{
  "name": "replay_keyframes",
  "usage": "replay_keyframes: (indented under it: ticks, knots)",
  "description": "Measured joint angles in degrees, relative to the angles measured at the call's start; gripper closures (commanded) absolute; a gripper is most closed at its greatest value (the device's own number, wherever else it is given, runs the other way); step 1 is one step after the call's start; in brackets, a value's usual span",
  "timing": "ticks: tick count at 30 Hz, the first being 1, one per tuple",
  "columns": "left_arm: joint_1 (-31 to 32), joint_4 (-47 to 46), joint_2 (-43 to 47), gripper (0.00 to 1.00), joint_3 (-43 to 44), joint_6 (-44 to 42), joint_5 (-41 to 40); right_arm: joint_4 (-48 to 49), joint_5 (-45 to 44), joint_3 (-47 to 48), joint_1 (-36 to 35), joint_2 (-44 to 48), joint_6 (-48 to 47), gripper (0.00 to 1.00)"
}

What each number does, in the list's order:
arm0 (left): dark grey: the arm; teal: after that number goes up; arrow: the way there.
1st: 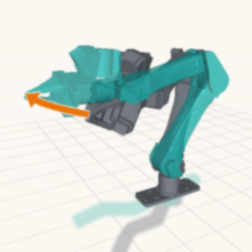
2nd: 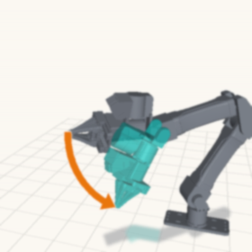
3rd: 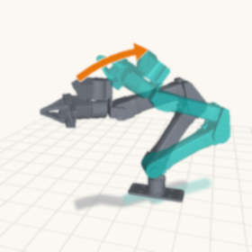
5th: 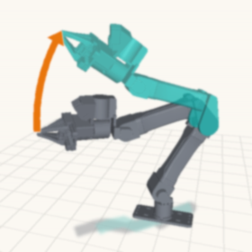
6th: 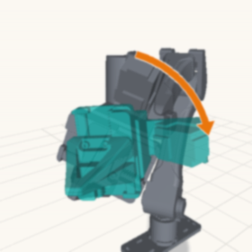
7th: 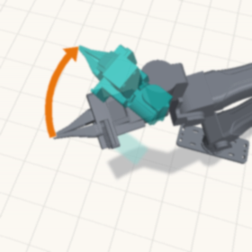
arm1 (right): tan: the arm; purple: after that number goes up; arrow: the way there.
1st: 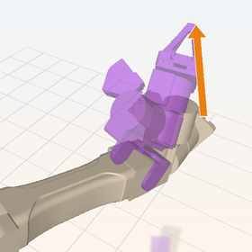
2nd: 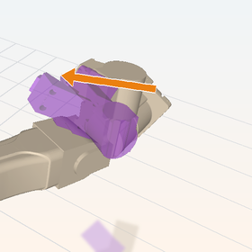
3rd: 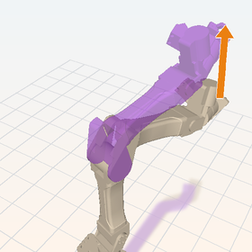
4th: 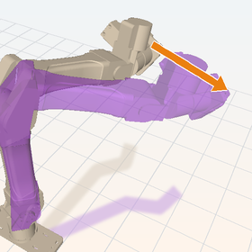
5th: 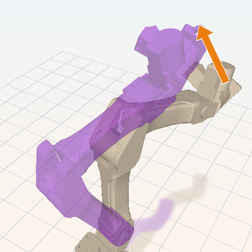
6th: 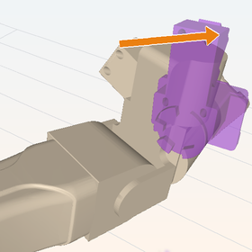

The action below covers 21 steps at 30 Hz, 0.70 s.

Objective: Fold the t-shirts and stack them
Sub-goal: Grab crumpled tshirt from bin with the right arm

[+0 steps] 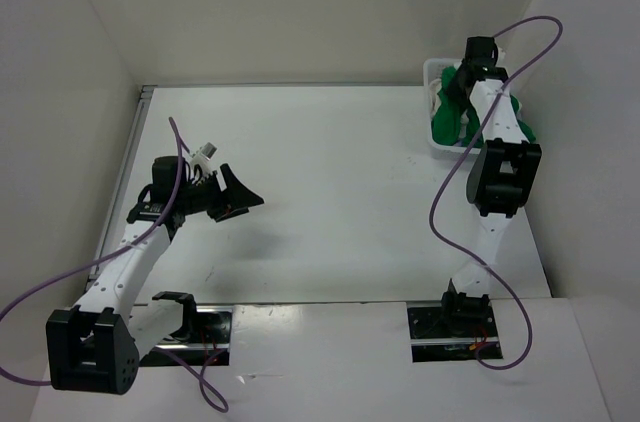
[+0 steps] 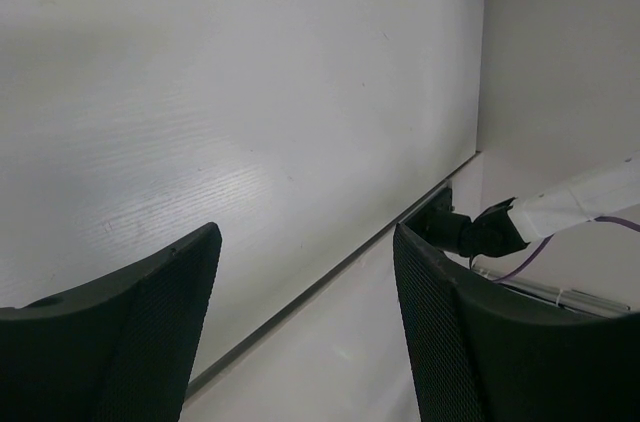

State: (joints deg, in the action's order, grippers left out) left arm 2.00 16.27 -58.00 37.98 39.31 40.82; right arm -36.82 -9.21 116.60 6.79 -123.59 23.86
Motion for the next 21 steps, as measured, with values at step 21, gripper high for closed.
replay_keyframes:
  ticks: [21]
  knots:
    - [0.0,-0.5,0.0,0.23,-0.3,0.2,-1.0,0.3,3.5,-1.9,0.0,-0.3,0.2,0.76]
